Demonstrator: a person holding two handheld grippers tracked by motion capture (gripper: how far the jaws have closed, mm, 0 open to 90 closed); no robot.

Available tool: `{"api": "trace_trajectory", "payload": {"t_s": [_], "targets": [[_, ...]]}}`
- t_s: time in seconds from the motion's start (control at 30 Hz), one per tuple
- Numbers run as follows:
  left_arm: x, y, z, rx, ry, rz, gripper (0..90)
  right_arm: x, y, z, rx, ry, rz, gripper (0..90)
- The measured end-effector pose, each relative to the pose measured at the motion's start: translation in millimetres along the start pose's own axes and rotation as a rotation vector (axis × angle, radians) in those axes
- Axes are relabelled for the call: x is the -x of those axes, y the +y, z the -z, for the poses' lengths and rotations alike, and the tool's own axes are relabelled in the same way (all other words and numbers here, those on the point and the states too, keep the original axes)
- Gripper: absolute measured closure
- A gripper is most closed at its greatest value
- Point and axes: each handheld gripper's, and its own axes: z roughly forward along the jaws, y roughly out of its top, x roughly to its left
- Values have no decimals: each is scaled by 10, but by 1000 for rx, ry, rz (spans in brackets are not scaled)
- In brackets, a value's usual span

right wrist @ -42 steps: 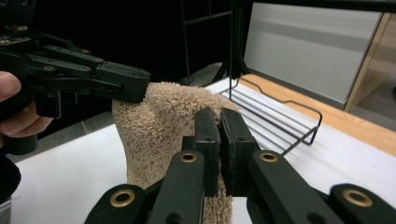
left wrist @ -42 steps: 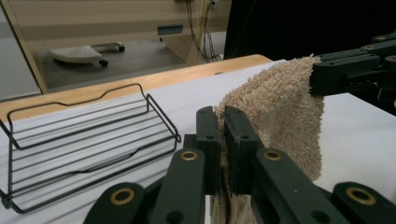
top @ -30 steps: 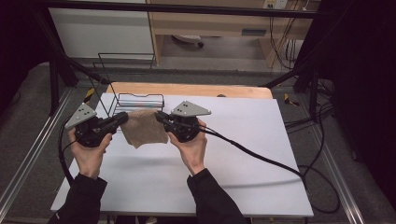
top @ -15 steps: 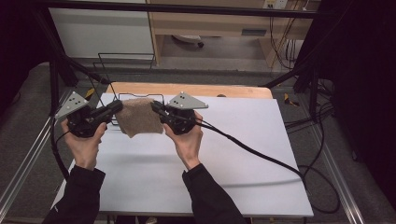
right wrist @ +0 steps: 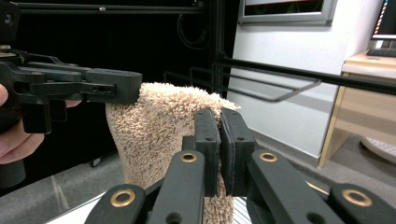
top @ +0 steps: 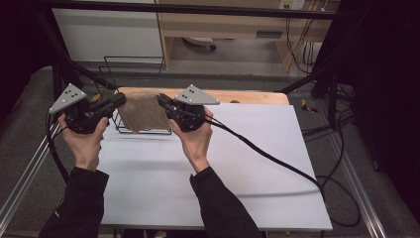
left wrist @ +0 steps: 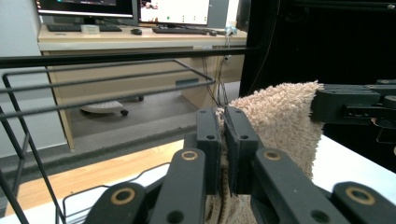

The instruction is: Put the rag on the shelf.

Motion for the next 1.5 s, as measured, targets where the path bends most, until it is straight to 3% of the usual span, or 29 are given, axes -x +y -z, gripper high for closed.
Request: {"api": "trace_trajectory", "payload": {"t_s": [0.5, 0.97, 1.5], "targets": [[-133, 231, -2, 35, -3, 6, 849, 11, 231, -141, 48, -18, 4, 867], [-273, 537, -4, 58, 25, -14, 849, 14, 501, -315, 78, -30, 11, 867], [-457, 761, -29, 87, 16, -14, 850, 44, 727, -489, 109, -36, 13, 867]]}}
